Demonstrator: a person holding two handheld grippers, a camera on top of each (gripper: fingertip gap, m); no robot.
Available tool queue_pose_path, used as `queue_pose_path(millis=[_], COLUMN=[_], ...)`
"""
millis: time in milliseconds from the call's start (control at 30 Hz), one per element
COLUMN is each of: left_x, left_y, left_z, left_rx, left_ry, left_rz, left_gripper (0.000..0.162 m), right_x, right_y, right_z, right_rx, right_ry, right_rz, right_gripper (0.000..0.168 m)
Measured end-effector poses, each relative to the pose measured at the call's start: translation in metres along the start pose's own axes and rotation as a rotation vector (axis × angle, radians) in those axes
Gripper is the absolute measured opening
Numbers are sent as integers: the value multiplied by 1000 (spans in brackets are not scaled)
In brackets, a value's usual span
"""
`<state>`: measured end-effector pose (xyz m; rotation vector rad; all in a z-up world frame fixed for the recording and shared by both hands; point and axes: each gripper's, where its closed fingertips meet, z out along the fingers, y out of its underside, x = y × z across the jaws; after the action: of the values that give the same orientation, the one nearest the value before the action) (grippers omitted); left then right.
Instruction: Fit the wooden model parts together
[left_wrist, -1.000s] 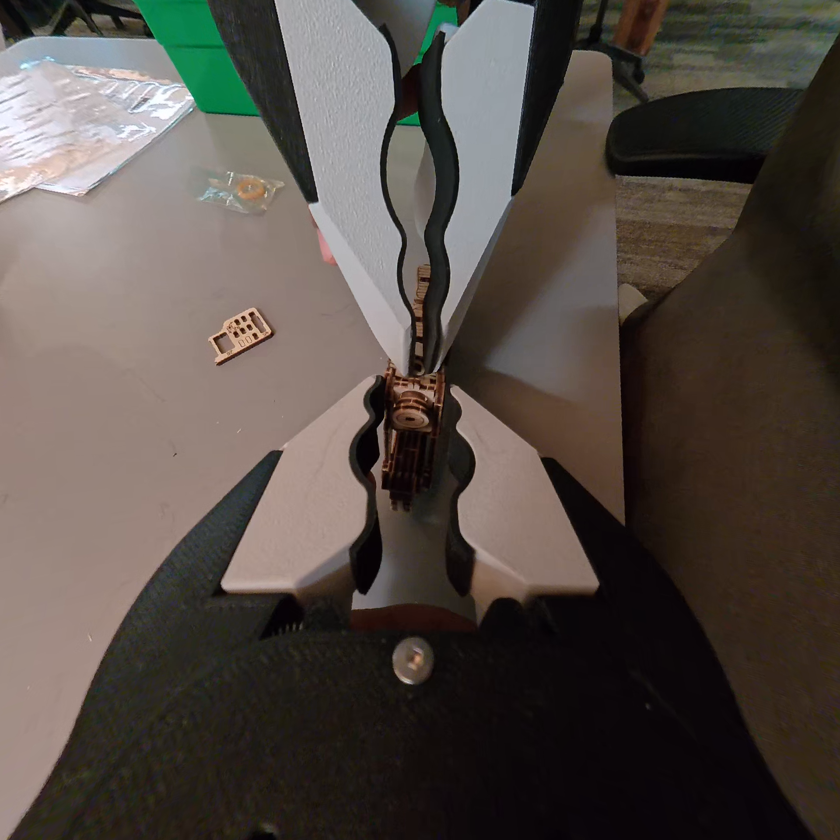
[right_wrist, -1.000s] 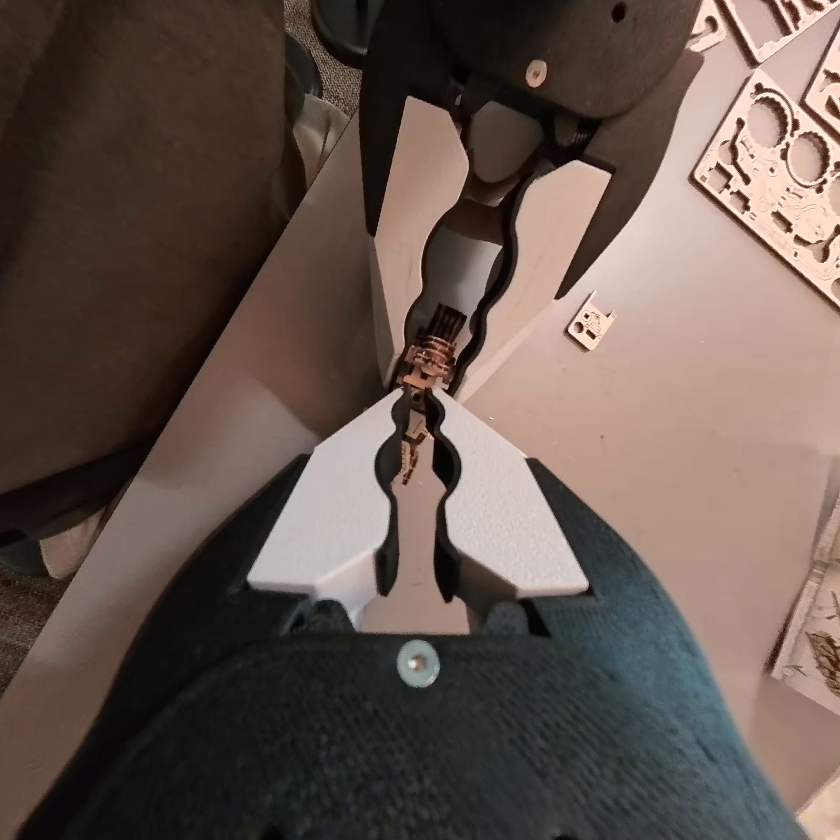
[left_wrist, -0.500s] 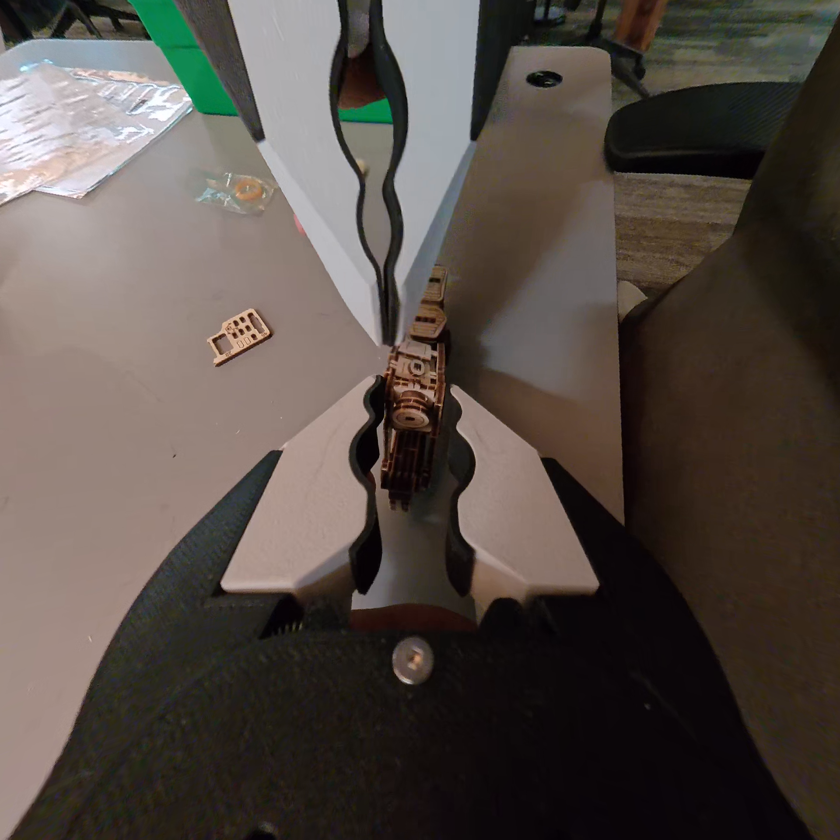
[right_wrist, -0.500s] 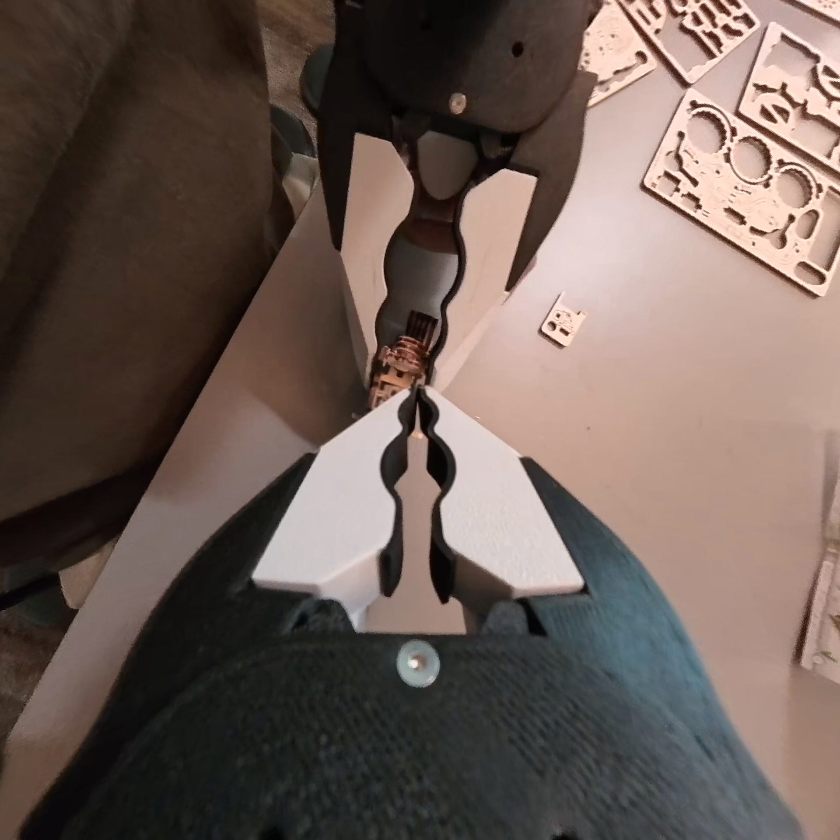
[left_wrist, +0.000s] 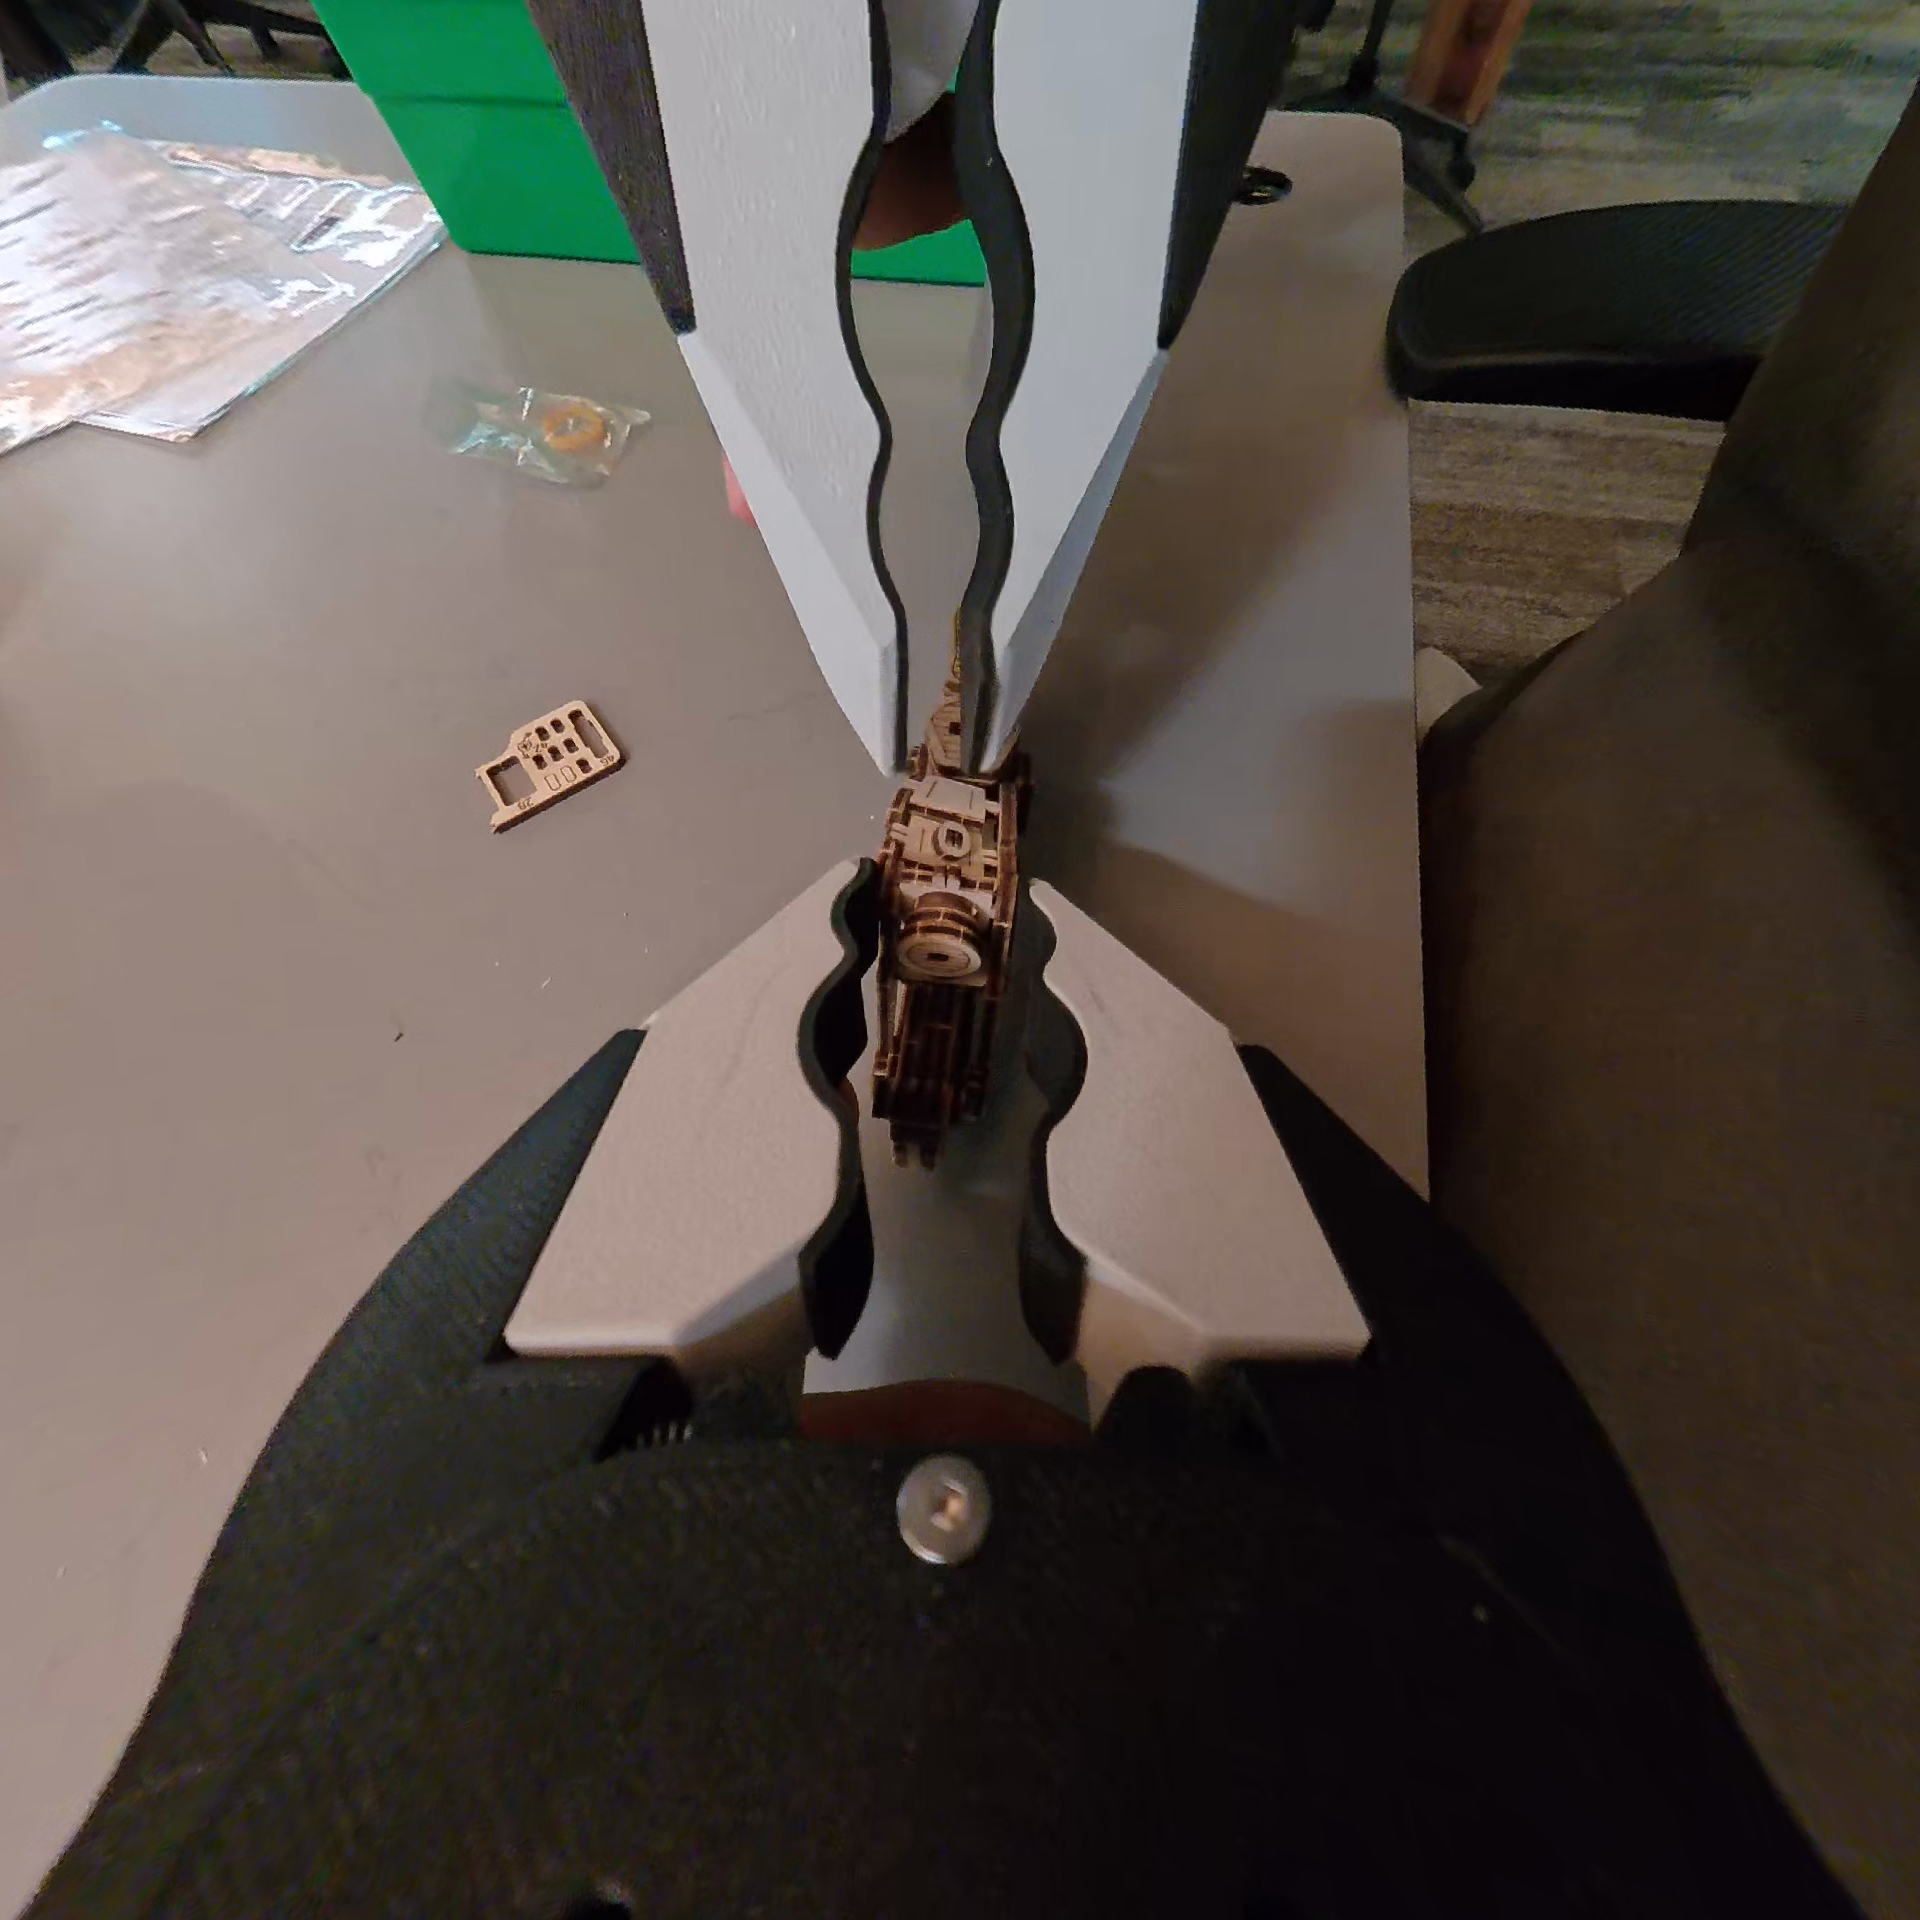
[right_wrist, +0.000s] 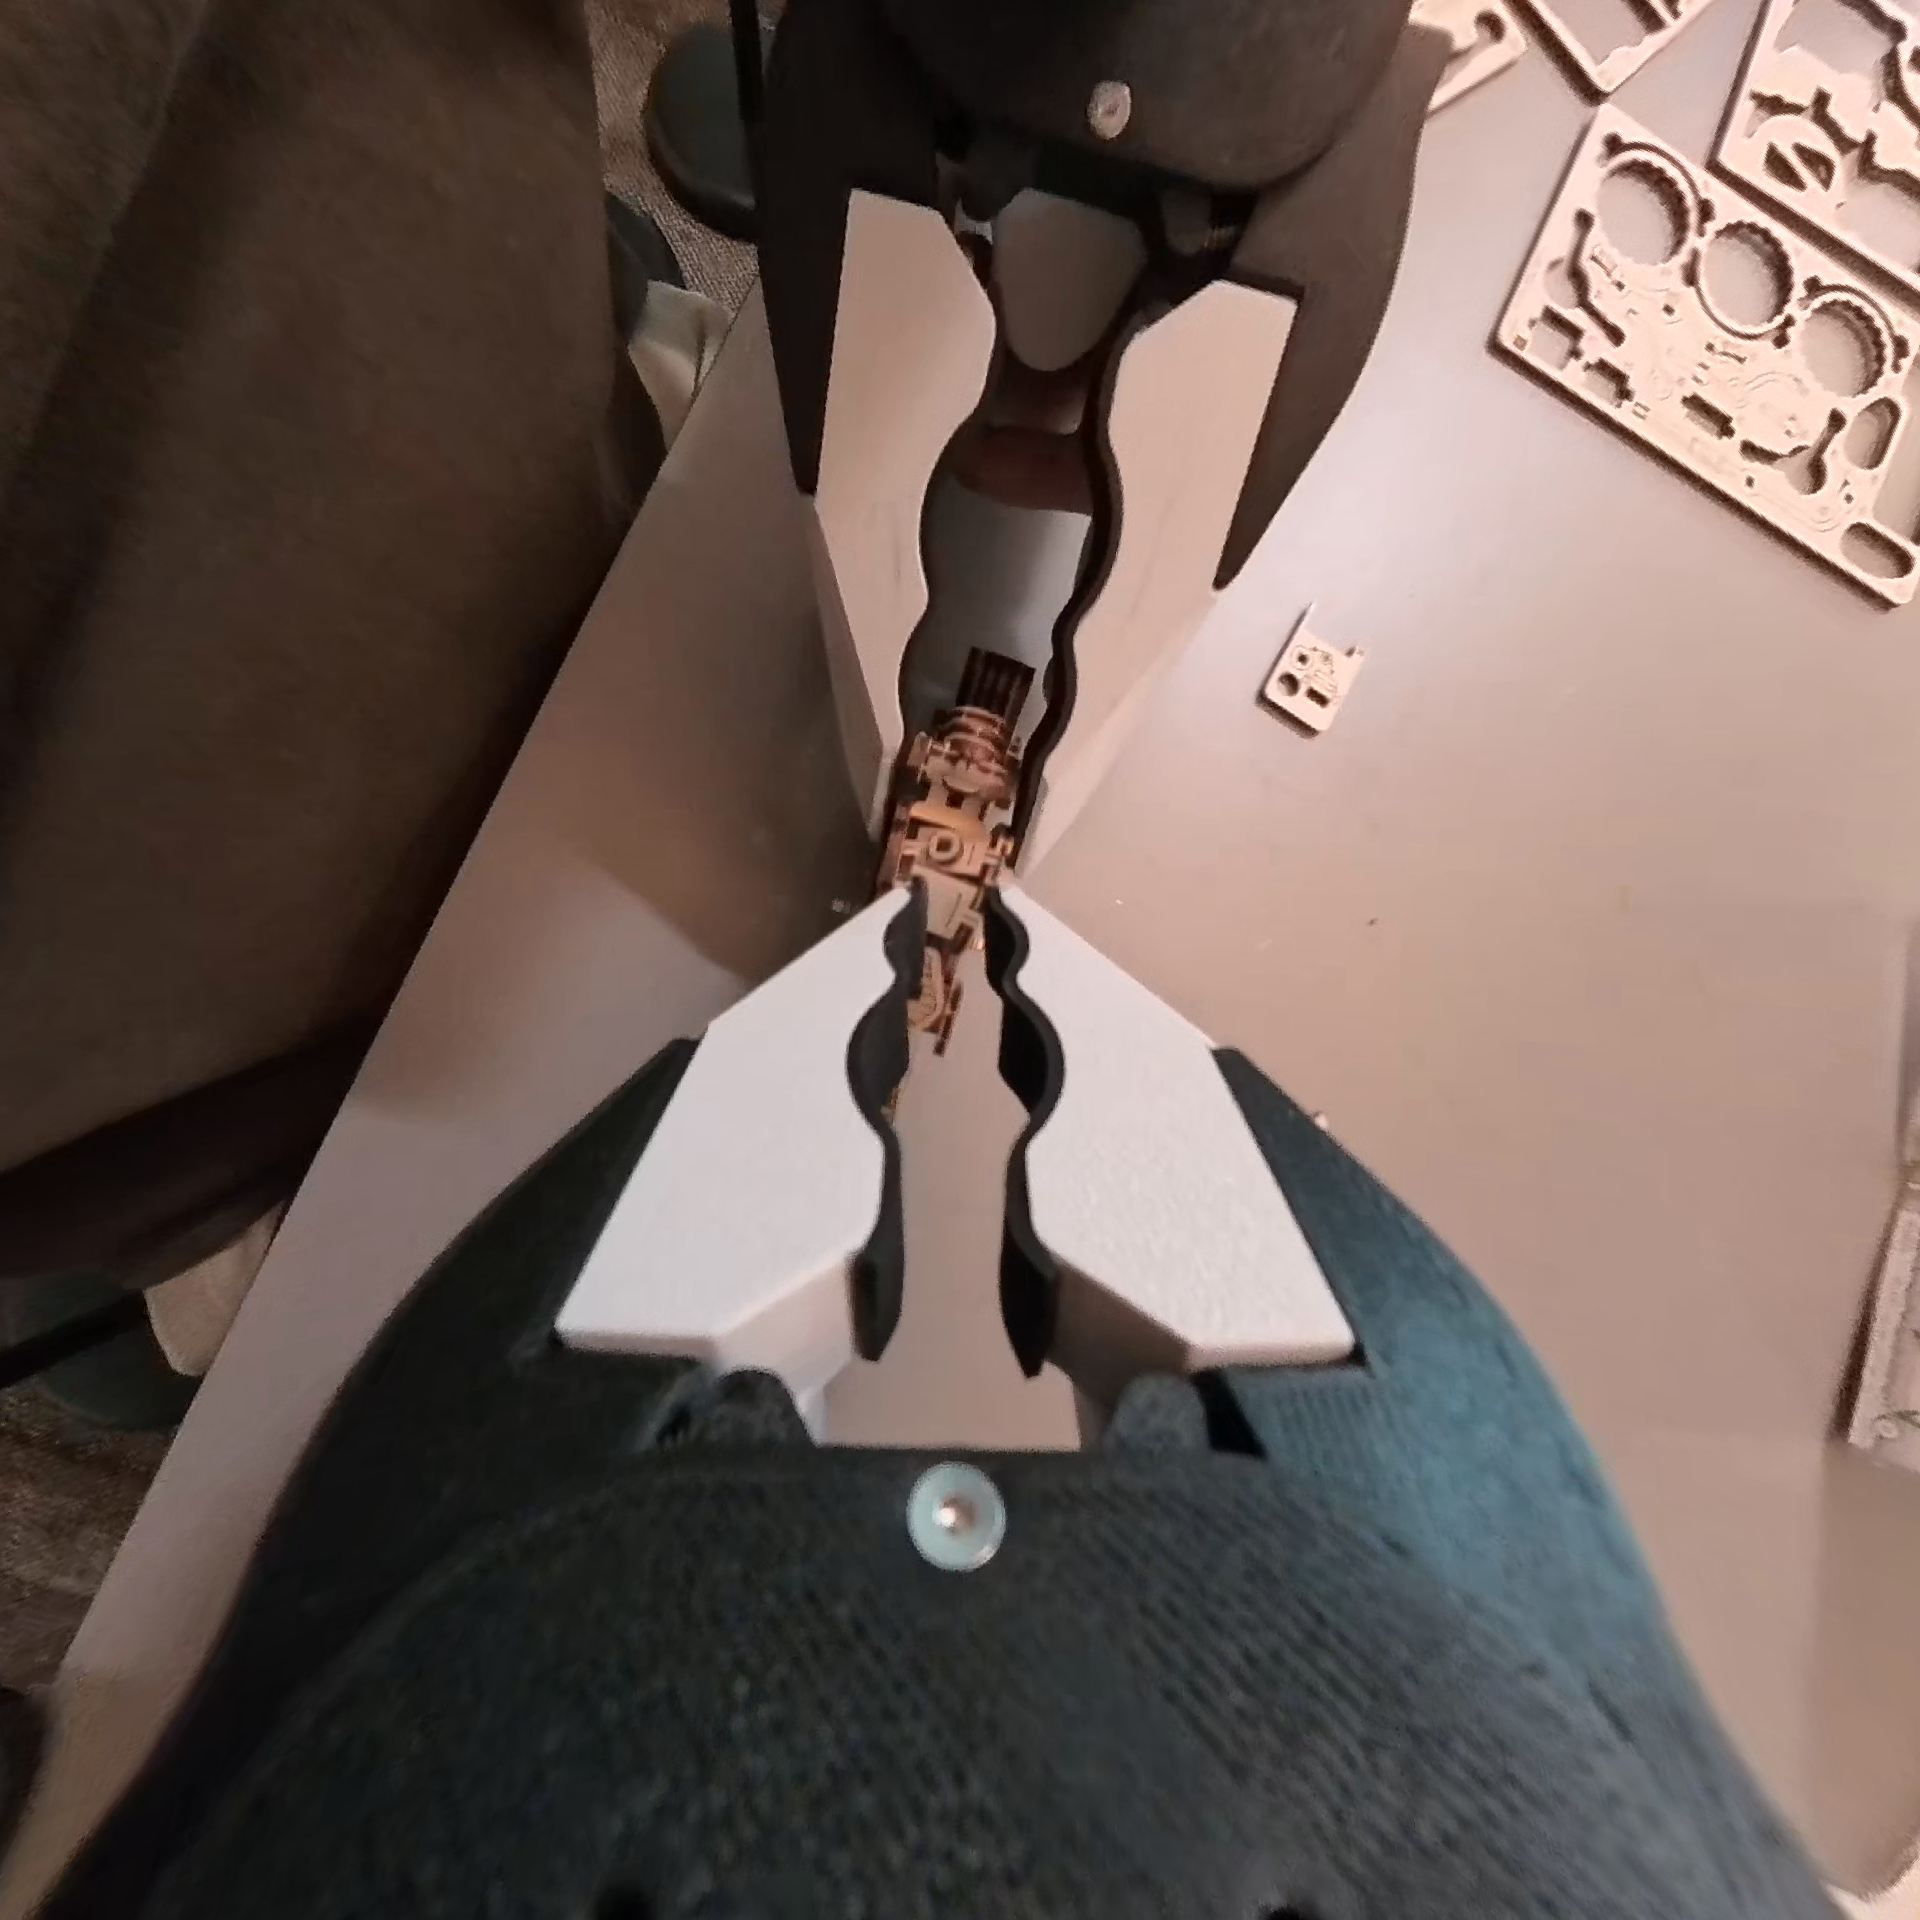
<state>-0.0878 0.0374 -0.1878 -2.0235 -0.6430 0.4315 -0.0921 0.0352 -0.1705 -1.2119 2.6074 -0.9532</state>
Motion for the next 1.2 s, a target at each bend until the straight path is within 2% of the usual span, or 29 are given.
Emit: queue_pose_path(millis=[200,400,533,667,800,900,1000,1067,1200], left_x=[0,-1,-4,-12,-17,-16,-13,-12,-14], left_y=[0,0,0,-1,-5,-8,-9,-9,-9], left_z=[0,0,0,2,7,12,14,14,14], left_rx=[0,1,-4,-4,-9,-16,-22,-23,-22], left_ry=[0,6,-25,-116,-213,-284,-322,-322,-308], left_rz=[-3,-15,-10,12,40,89,142,149,122], left_gripper=[24,24,24,27,28,28,28,28,28], right_x=[-3,0,11,28,28,20,20,17,4], right_y=[4,9,9,20,12,9,16,21,15], right_z=[-3,-1,-3,-13,-23,-19,-25,-30,-30], right_rx=[21,20,64,98,245,290,321,355,464], right_ry=[20,91,140,252,290,308,406,456,451], right_rz=[68,79,261,622,895,991,1033,1055,1070], right_gripper=[15,14,15,12,15,15,15,15,13])
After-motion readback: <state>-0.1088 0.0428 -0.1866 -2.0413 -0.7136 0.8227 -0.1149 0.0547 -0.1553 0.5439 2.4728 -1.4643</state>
